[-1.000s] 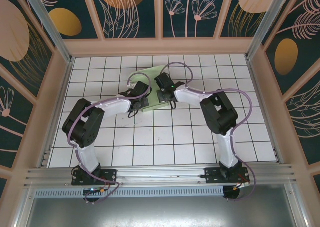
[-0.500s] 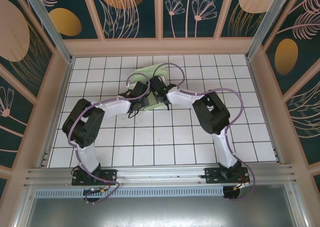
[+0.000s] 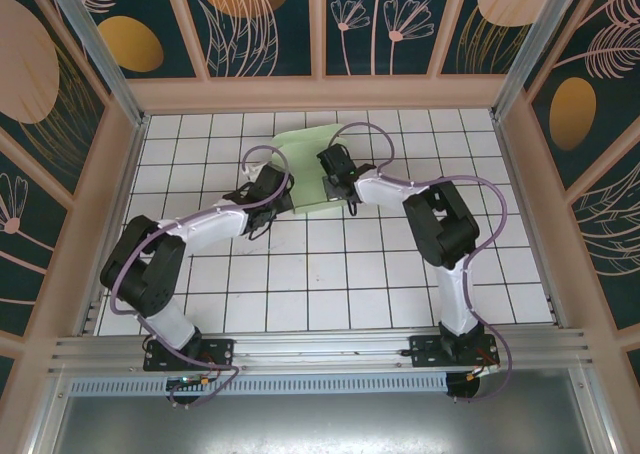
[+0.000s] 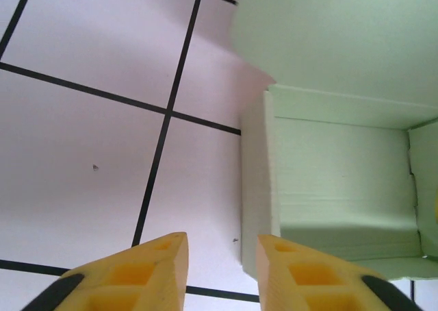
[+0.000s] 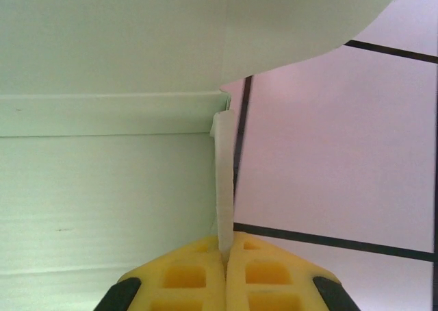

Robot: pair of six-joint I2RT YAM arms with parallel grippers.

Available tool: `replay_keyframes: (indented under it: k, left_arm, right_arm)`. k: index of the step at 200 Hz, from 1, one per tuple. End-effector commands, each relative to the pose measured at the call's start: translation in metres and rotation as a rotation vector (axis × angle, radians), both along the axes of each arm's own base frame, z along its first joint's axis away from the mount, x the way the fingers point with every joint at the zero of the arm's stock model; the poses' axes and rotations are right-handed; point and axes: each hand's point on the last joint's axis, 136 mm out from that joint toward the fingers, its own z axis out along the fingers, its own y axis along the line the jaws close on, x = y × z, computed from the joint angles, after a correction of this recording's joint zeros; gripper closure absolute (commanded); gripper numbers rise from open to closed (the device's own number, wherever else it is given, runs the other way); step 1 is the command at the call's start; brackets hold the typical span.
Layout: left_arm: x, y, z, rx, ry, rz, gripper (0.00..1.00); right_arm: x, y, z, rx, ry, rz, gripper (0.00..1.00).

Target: Fold the paper box

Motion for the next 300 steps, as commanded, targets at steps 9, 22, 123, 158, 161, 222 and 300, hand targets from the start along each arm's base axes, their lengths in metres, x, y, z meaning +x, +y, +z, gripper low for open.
replay_keyframes:
  k: [9, 22, 123, 158, 161, 222, 300]
  left_arm:
    - [-0.01, 0.017, -0.001, 0.024, -0.003, 0.045, 0.63]
    - [-0.011, 0.022, 0.001, 0.029, -0.011, 0.058, 0.61]
    - [-0.009, 0.049, 0.005, 0.058, -0.035, 0.095, 0.52]
    - [-0.009, 0.052, 0.018, 0.064, -0.091, 0.089, 0.48]
    - [-0.009, 0.053, 0.019, 0.067, -0.094, 0.09, 0.48]
    - [-0.01, 0.06, 0.023, 0.078, -0.134, 0.106, 0.44]
    - [0.013, 0.047, 0.057, 0.128, -0.28, -0.043, 0.01]
  right_arm:
    - [-0.024, -0.027, -0.041, -0.176, 0.116, 0.0, 1.0]
    - [-0.024, -0.032, -0.045, -0.246, 0.105, 0.0, 1.0]
    - [-0.015, -0.013, -0.034, -0.167, 0.076, -0.012, 0.96]
    - [-0.007, -0.002, 0.005, -0.049, -0.001, -0.01, 0.71]
    - [-0.006, -0.002, 0.007, -0.045, -0.005, -0.009, 0.69]
    - [-0.008, -0.001, 0.021, -0.016, -0.028, -0.006, 0.49]
    - [-0.01, -0.003, 0.081, 0.168, -0.159, 0.091, 0.25]
